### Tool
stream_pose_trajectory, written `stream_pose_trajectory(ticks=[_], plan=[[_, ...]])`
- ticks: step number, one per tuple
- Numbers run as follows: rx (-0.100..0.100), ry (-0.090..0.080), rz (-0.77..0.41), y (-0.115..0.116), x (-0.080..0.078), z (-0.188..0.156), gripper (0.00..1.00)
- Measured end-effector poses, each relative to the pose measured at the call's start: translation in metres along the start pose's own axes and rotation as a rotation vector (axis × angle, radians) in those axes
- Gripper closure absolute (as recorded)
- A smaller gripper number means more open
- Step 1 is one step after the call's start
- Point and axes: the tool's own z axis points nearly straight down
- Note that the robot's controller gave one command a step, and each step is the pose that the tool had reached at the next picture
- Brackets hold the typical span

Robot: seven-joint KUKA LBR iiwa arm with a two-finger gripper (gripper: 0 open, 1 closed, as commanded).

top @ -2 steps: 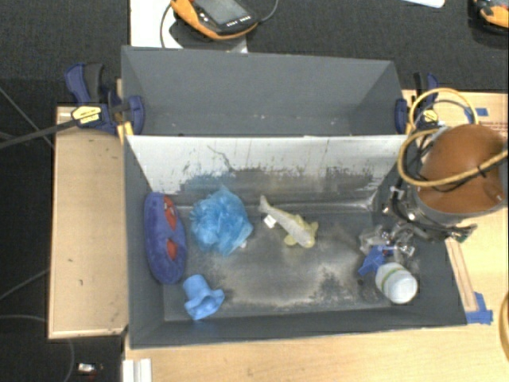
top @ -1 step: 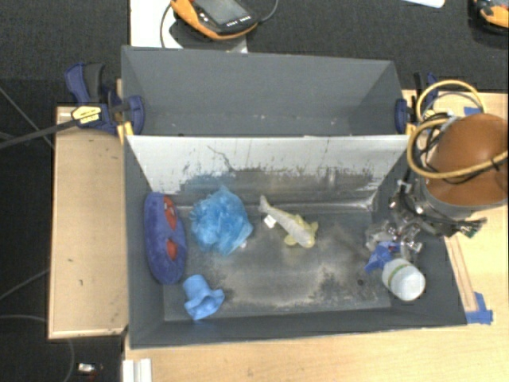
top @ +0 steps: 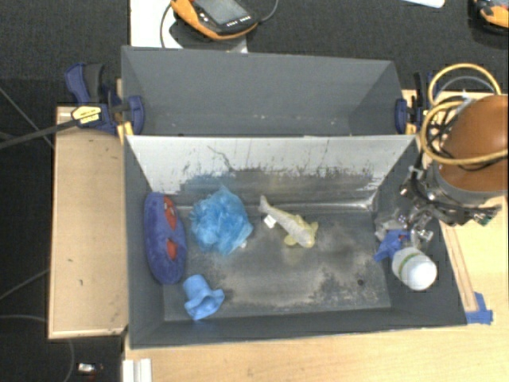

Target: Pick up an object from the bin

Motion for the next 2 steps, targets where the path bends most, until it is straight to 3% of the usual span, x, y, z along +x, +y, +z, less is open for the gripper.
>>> stream_pose_trajectory(ticks=[2], plan=[[0.005,-0.004,0.007,-0.0011,-0.0018,-0.0271,1.0]])
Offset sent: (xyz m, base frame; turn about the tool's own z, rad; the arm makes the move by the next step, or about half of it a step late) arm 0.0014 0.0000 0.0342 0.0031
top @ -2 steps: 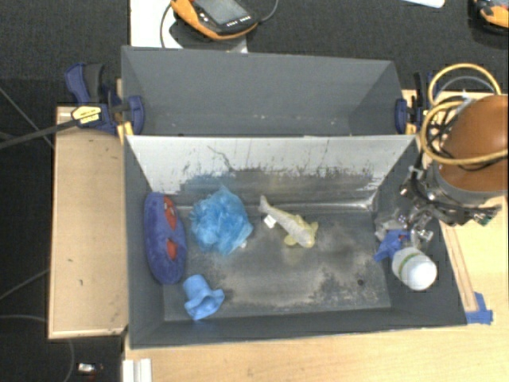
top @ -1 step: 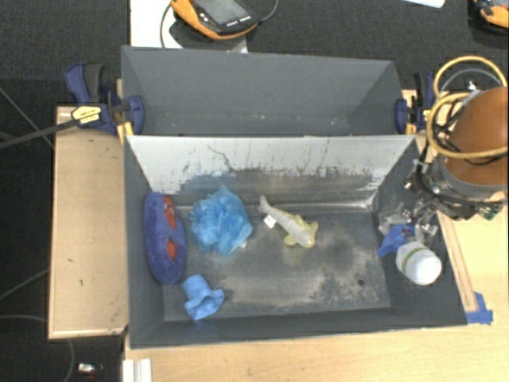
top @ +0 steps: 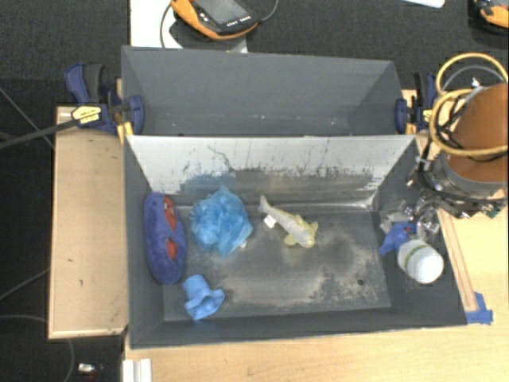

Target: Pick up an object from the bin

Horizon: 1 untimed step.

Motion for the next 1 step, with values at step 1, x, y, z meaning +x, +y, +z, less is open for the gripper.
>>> stream_pose_trajectory(ticks=[1], plan=[[0.004,-0.003,0.003,-0.0008,-0.0008,-0.0051,1.0]])
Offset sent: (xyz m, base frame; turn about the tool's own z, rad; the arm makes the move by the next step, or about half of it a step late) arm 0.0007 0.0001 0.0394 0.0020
